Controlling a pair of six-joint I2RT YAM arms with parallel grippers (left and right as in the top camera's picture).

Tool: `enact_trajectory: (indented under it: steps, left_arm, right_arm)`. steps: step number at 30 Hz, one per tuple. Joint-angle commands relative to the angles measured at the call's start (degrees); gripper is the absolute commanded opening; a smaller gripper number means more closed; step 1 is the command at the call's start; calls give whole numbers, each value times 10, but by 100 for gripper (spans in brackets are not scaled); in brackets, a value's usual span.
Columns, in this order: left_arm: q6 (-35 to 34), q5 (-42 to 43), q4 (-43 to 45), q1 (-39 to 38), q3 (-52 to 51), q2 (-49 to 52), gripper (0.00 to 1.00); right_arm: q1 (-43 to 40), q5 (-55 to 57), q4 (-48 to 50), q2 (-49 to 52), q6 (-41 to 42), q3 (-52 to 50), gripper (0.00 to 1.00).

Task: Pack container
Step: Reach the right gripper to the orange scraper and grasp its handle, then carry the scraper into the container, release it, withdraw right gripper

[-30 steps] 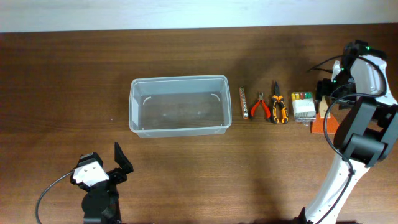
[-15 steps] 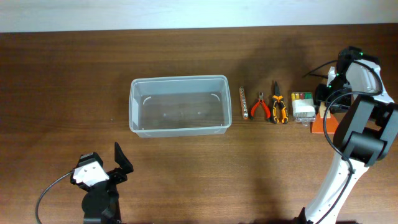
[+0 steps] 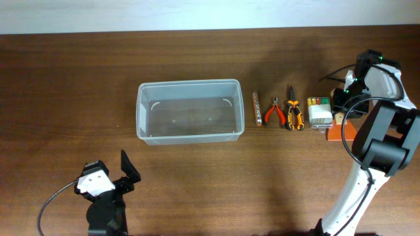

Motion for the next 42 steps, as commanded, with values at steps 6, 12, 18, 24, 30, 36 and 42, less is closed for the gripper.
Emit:
enact_trajectory:
  steps: [6, 12, 18, 24, 30, 36, 42]
  left_arm:
    - [5, -2, 0, -2, -2, -2, 99]
    - [5, -2, 0, -2, -2, -2, 99]
    - [5, -2, 0, -2, -2, -2, 99]
    - [5, -2, 0, -2, -2, -2, 99]
    - [5, -2, 0, -2, -2, -2, 99]
    - [5, -2, 0, -2, -2, -2, 99]
    - [5, -2, 0, -2, -2, -2, 99]
  right_arm:
    - [3, 5, -64, 15, 16, 49, 25]
    - [12, -14, -164, -13, 17, 187, 14]
    - [64, -72, -264, -45, 17, 334, 4]
    - [182, -73, -301, -58, 8, 409, 4]
    - [323, -73, -274, -58, -65, 410, 4]
    - [473, -69, -185, -57, -266, 381, 4]
    - [561, -70, -102, -47, -435, 300, 4]
